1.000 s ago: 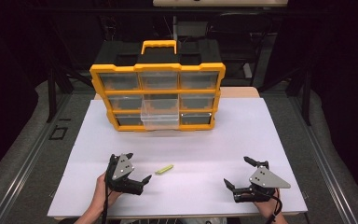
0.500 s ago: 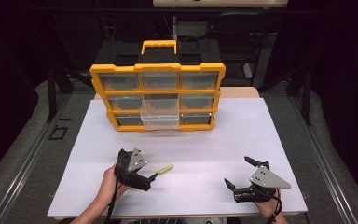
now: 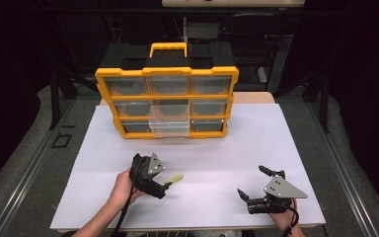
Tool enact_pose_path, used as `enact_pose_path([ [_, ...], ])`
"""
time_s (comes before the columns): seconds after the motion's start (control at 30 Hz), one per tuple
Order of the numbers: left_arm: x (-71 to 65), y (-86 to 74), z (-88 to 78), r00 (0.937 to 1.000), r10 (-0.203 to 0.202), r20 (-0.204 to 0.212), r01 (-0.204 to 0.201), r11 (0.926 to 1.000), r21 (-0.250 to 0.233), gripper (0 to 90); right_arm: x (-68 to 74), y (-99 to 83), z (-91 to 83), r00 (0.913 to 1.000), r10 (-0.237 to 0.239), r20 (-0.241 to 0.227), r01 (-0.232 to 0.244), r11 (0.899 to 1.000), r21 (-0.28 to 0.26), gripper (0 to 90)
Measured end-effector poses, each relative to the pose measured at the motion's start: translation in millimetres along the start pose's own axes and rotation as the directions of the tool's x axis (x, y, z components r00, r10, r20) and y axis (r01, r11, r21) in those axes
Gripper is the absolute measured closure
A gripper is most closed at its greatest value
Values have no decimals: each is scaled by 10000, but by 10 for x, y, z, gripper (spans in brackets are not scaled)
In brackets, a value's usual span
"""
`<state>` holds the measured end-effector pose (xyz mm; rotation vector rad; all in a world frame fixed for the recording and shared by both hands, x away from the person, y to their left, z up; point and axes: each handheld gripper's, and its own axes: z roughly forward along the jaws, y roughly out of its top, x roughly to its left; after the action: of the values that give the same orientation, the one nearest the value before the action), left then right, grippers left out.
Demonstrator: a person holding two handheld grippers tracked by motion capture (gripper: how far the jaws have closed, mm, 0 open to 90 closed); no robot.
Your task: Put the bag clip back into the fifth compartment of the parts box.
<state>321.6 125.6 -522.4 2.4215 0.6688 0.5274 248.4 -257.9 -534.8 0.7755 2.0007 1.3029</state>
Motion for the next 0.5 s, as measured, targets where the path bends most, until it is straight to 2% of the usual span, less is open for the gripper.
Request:
enact_pose_path([
  [0.13,-13,39,30,10000,95,-14,-94,9997,222,13,-4,-3,-2,10000,-5,-13,5,10000,64,0],
  [0.37,-10,111,63,10000,18,-15,-18,9992,392,2,-16,-12,3,10000,11,-10,-11,10000,26,0],
  [0.5,-35,142,81,9996,265,15,-266,9974,671,44,-18,-16,-1,10000,28,-10,-28,10000,80,0],
])
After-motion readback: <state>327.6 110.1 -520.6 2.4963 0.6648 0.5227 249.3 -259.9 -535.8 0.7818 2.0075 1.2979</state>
